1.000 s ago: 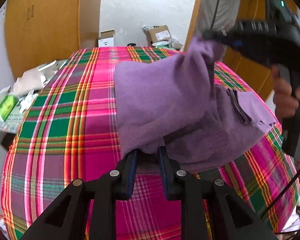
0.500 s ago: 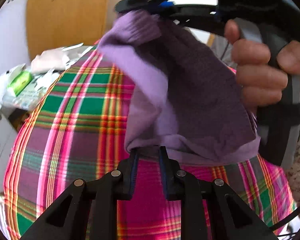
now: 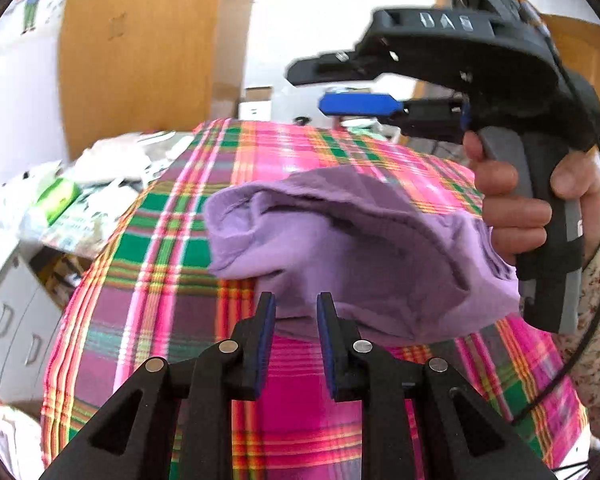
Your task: Fold clothes
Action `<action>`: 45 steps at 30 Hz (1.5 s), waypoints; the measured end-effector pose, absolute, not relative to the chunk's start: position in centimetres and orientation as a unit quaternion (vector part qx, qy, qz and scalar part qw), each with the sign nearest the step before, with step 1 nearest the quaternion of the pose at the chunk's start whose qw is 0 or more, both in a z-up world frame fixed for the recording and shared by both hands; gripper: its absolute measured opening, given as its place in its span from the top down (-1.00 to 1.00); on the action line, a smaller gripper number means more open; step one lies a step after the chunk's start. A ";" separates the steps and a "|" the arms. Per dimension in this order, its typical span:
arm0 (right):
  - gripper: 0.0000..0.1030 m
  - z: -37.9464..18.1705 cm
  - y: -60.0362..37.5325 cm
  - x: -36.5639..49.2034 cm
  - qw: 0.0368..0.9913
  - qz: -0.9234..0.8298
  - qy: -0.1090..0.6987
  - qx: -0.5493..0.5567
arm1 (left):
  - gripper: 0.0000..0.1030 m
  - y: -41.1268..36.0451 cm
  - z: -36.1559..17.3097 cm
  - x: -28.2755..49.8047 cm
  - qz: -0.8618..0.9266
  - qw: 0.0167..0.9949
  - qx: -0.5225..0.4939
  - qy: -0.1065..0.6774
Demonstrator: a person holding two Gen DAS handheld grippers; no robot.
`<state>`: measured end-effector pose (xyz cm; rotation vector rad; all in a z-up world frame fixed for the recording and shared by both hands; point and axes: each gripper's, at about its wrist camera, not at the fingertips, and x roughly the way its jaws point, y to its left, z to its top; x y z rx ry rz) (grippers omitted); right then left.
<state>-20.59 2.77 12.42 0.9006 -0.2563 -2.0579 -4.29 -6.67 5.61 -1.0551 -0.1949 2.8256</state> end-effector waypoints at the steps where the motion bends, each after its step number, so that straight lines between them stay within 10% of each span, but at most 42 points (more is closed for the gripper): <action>1: 0.19 12.3 4.0 -20.3 0.416 -0.829 -0.103 0.360 | 0.57 -6.3 5.5 -4.7 0.932 0.065 -0.351 -0.057; 18: 0.10 4.2 17.4 -14.2 0.255 -0.864 -0.049 0.432 | 0.40 1.8 3.3 -7.3 0.896 0.198 -0.397 0.016; 36: -0.01 2.4 17.9 -10.8 0.253 -0.869 -0.001 0.425 | 0.40 3.8 1.5 -11.3 0.891 0.129 -0.435 0.015; 45: -0.02 2.2 15.9 -9.8 0.268 -0.868 0.058 0.414 | 0.78 1.8 4.0 -13.0 0.903 0.120 -0.411 -0.028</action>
